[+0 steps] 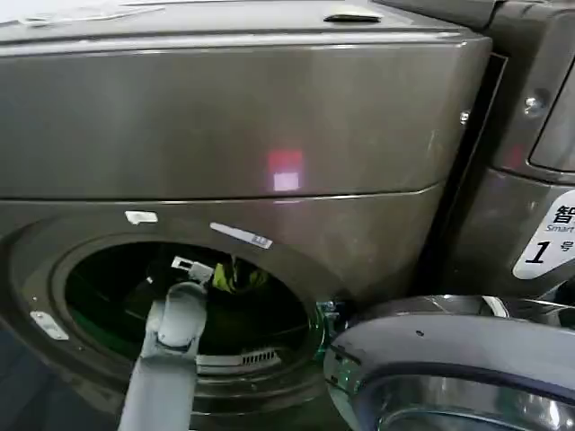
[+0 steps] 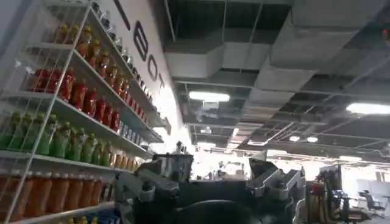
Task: Grasp the clothes from the dryer.
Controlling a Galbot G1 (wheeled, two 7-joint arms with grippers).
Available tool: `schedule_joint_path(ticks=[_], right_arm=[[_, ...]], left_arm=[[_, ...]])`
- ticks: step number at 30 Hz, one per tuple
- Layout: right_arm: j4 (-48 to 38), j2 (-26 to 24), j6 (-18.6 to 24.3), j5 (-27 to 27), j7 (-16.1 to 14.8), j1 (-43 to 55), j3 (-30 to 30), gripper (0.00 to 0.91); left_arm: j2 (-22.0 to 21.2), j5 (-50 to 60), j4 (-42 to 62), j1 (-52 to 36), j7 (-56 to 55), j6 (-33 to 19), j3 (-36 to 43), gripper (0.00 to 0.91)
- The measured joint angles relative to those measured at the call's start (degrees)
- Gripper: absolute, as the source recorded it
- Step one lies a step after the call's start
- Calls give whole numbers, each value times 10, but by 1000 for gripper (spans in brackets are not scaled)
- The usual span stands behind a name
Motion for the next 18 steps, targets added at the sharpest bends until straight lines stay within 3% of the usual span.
schedule_joint_path(ticks=[9,18], right_arm=[[-2,2,4,0,3,-4,3,907],[16,5,-20,4,3,0,8,907]], left_arm=[[-16,-94,-17,16,-96,20,-2,0],[-13,-150,-25,27,-131,30,-7,0]])
